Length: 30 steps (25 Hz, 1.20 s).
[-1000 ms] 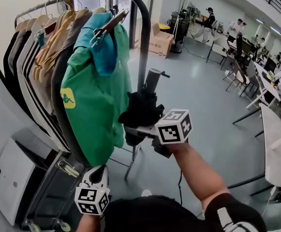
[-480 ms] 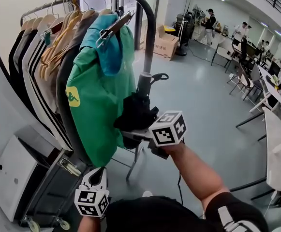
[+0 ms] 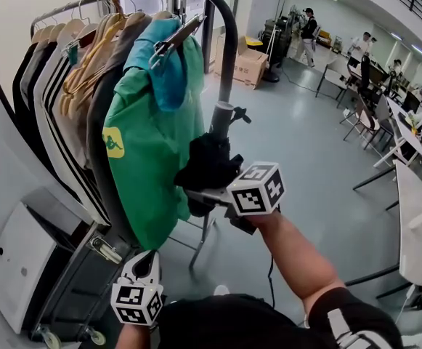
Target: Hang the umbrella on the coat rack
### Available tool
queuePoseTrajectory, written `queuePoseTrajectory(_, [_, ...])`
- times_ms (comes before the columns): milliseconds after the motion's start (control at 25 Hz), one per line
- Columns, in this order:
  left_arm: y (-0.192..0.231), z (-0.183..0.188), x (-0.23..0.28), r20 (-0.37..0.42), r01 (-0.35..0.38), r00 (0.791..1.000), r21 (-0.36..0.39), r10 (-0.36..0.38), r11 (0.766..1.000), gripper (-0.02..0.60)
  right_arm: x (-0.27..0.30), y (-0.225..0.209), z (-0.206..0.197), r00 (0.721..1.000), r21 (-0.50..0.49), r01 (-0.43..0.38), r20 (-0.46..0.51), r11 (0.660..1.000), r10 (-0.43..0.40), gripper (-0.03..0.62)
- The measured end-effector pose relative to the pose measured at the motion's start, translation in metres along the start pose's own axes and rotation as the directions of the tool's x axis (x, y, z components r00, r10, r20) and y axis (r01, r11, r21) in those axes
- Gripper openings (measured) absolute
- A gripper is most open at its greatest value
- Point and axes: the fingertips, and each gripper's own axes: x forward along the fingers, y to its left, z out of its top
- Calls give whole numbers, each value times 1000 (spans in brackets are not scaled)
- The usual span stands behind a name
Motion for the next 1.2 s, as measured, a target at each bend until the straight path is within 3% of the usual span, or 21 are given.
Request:
queuePoseTrajectory(280, [1,-1,-1,-2,2,1000,2,-2,1000,15,-5,-12,22,999,-18,28,23,999,-28,252])
queuePoseTrajectory(480, [3,1,-2,2,-5,1000,-2,5,1000,15,5,-10,13,1000,-8,15,2,1000,-15,252])
queuePoseTrajectory(880, [7,-1,-1,-9,-8,1000,3,8,1000,15,26,0,-62,995,48,0,-99,999,4,252])
queuePoseTrajectory(1200, [6,-1,0,-17,11,1000,12,-10,1000,15,34,-6,-124,982,119,48,-185,992,-25,252])
